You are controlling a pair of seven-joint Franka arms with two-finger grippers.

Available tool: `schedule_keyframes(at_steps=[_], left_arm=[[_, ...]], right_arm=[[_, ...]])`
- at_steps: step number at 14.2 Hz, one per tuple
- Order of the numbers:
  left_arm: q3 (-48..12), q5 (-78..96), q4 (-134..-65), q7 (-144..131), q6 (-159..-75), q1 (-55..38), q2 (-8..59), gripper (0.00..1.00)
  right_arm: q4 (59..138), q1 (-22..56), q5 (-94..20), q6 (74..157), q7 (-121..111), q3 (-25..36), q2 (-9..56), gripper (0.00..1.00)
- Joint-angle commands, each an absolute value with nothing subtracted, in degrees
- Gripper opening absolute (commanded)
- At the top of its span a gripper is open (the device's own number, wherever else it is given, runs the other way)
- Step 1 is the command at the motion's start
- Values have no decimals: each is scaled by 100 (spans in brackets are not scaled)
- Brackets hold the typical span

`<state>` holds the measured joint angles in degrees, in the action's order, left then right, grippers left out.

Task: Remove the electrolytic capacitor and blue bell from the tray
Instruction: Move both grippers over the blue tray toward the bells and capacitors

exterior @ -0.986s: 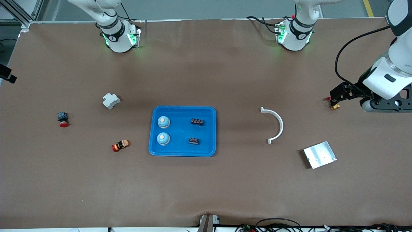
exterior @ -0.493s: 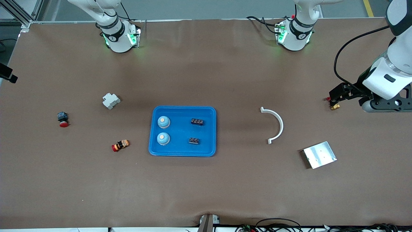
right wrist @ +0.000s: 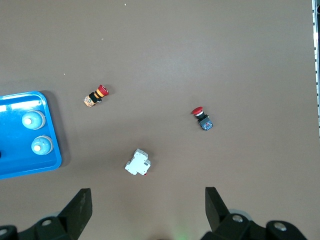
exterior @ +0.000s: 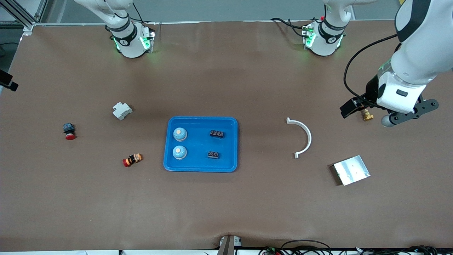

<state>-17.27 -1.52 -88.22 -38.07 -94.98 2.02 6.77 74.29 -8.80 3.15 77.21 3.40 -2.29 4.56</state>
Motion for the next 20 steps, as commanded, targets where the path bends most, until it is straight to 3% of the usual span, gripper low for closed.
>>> schedule_keyframes(at_steps=[1, 14, 20], left_arm=[[-1802, -167, -8798, -4558, -9474, 106, 808, 100], [-1802, -264, -8736, -6812, -9984, -729, 1353, 100], [-1802, -255, -8736, -6986, -10020, -747, 1362, 100]], right_arm=[[7444, -950, 272, 7533, 281, -272, 316, 100], [7453, -914, 237, 7479, 264, -281, 351, 100], [7611, -325, 159, 7663, 352, -290, 1089, 100]])
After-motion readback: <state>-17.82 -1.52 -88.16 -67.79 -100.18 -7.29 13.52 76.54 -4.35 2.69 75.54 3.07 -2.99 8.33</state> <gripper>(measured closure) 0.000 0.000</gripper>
